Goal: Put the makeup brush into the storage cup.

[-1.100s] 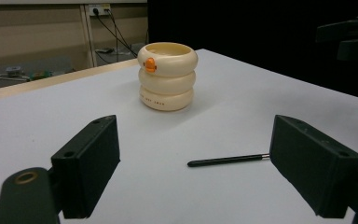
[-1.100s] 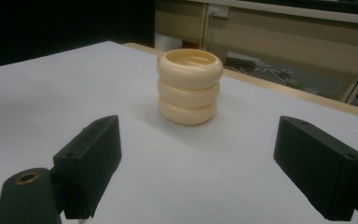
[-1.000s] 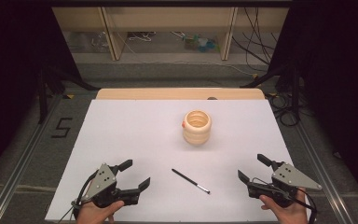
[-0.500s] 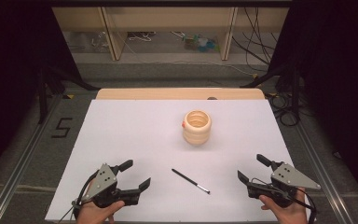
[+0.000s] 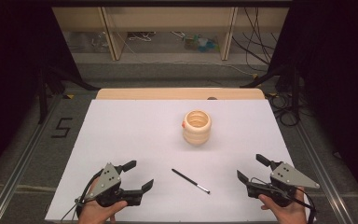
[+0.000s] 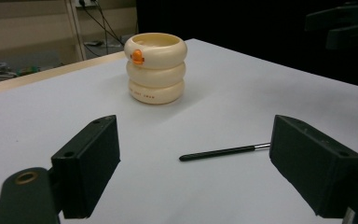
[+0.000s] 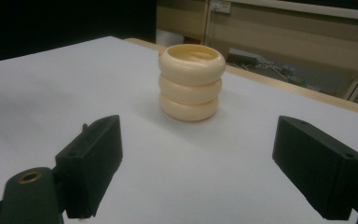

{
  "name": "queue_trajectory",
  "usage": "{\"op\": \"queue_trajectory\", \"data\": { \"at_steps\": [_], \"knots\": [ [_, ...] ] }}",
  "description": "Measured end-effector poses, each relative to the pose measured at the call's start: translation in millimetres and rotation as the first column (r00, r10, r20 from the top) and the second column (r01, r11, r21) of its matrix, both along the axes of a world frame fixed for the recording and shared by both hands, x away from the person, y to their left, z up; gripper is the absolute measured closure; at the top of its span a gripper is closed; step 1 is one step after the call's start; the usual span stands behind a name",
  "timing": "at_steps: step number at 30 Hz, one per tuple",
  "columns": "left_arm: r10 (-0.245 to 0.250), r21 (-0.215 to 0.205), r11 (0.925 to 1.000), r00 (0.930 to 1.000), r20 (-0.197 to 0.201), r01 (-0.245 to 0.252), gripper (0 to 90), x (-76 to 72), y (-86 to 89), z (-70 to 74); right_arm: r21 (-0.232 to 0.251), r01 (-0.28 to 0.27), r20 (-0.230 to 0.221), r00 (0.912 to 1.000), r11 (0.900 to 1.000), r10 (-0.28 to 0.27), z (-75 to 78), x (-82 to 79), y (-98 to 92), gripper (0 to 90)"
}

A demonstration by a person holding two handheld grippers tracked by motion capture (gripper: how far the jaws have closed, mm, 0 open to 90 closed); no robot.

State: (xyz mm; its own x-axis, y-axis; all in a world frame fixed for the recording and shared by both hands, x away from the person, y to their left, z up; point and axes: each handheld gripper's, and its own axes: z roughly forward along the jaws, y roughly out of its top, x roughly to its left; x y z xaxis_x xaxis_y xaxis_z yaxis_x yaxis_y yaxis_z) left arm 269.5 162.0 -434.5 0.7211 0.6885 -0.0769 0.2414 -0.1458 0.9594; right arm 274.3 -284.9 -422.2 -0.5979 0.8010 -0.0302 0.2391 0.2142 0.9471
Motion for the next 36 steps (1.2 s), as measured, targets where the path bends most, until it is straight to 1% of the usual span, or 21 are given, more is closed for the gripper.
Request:
{"op": "queue_trajectory", "data": {
  "at_steps": [1, 4, 5, 6, 9, 10, 13, 15, 16, 18, 19, 21, 22, 26, 27, 29, 30, 31, 32, 35, 36],
  "knots": [
    [0.003, 0.006, 1.0, 1.0, -0.009, -0.003, 15.8, 0.0, -1.2, 0.3, 0.0, 0.0, 0.0, 1.0, 1.0, 0.0, 0.0, 0.0, 0.0, 16.8],
    [-0.025, 0.013, 0.9996, 0.9995, -0.019, 0.025, 16.3, 2.5, -6.7, 1.2, 0.0, 0.004, 0.003, 1.0, 1.0, -0.004, -0.6, 0.3, 0.5, 17.0],
    [-0.063, 0.039, 0.9972, 0.9978, -0.021, 0.064, 16.3, 4.8, -12.1, 1.4, -0.003, 0.004, 0.0, 1.0, 1.0, -0.004, -0.7, 0.6, 0.3, 17.0],
    [-0.063, 0.039, 0.9972, 0.9978, -0.021, 0.064, 16.4, 4.8, -12.1, 1.4, -0.003, 0.004, 0.0, 1.0, 1.0, -0.004, -0.7, 0.6, 0.3, 17.0],
    [-0.101, 0.09, 0.9907, 0.9947, -0.018, 0.102, 16.5, 6.5, -20.8, 1.8, -0.002, -0.009, -0.009, 0.9999, 1.0, 0.009, -1.3, 1.9, 0.7, 17.2],
    [-0.114, 0.093, 0.989, 0.9932, -0.024, 0.115, 16.5, 7.6, -23.3, 1.5, -0.006, -0.008, -0.01, 0.9999, 1.0, 0.008, -1.4, 1.8, 1.0, 17.5],
    [-0.144, 0.137, 0.9797, 0.9893, -0.025, 0.146, 16.3, 14.0, -33.1, 1.5, -0.009, -0.009, -0.013, 0.9999, 1.0, 0.009, -1.5, 1.8, 1.9, 17.7],
    [-0.167, 0.152, 0.9735, 0.9851, -0.043, 0.171, 16.3, 18.2, -41.1, 0.8, -0.011, -0.011, -0.012, 0.9999, 1.0, 0.011, -1.7, 2.0, 2.1, 18.0],
    [-0.184, 0.168, 0.9677, 0.9821, -0.04, 0.188, 16.3, 21.8, -45.7, 0.6, -0.024, -0.009, -0.018, 0.9998, 1.0, 0.008, -1.2, 1.1, 1.7, 18.2],
    [-0.201, 0.19, 0.9596, 0.9781, -0.055, 0.208, 16.5, 25.6, -52.5, 0.8, -0.017, -0.015, -0.01, 0.9998, 1.0, 0.015, -1.8, 1.1, 2.0, 18.4],
    [-0.205, 0.196, 0.9572, 0.9769, -0.059, 0.213, 17.0, 27.0, -55.0, 0.9, -0.026, -0.019, -0.011, 0.9998, 0.999, 0.019, -1.6, 1.3, 1.3, 18.4],
    [-0.22, 0.223, 0.9478, 0.9736, -0.06, 0.228, 17.1, 30.7, -60.1, 2.0, -0.028, -0.014, -0.018, 0.9998, 1.0, 0.013, -1.6, 1.1, 1.1, 18.4],
    [-0.222, 0.23, 0.945, 0.9726, -0.067, 0.232, 17.1, 32.4, -62.2, 2.6, -0.015, -0.015, -0.008, 0.9999, 1.0, 0.014, -2.3, 2.0, 1.4, 18.5],
    [-0.244, 0.262, 0.9288, 0.9647, -0.099, 0.262, 16.9, 41.1, -68.5, 3.9, -0.026, -0.016, 0.007, 0.9998, 1.0, 0.016, -2.8, 3.9, 0.4, 18.7],
    [-0.243, 0.265, 0.928, 0.9647, -0.102, 0.262, 16.9, 42.1, -70.2, 3.5, -0.026, -0.016, 0.007, 0.9998, 1.0, 0.016, -2.8, 3.9, 0.4, 18.7],
    [-0.266, 0.293, 0.9109, 0.9564, -0.12, 0.291, 16.8, 46.0, -74.2, 2.9, -0.028, -0.019, 0.006, 0.9998, 0.999, 0.02, -2.7, 3.7, 0.0, 18.7],
    [-0.273, 0.301, 0.9054, 0.9535, -0.128, 0.299, 16.7, 47.0, -77.2, 2.3, -0.026, -0.019, 0.007, 0.9998, 0.999, 0.019, -2.5, 3.5, -0.1, 18.7],
    [-0.285, 0.327, 0.8918, 0.9497, -0.131, 0.312, 16.4, 48.7, -79.0, 2.2, -0.027, -0.017, 0.013, 0.9998, 0.999, 0.017, -2.6, 3.8, -0.1, 18.8],
    [-0.292, 0.323, 0.8894, 0.9456, -0.143, 0.323, 16.2, 49.8, -83.1, 0.5, -0.027, -0.018, 0.009, 0.9998, 0.999, 0.018, -2.4, 3.7, -0.1, 18.8],
    [-0.313, 0.355, 0.8656, 0.9347, -0.168, 0.354, 16.0, 52.8, -89.4, -2.0, -0.022, -0.025, -0.009, 0.9996, 0.999, 0.025, -2.5, 2.8, 1.2, 18.9],
    [-0.324, 0.38, 0.85, 0.9308, -0.169, 0.365, 16.3, 55.0, -90.7, -2.9, -0.023, -0.029, -0.006, 0.9996, 0.999, 0.029, -2.6, 2.9, 1.6, 18.9]
  ]
}}
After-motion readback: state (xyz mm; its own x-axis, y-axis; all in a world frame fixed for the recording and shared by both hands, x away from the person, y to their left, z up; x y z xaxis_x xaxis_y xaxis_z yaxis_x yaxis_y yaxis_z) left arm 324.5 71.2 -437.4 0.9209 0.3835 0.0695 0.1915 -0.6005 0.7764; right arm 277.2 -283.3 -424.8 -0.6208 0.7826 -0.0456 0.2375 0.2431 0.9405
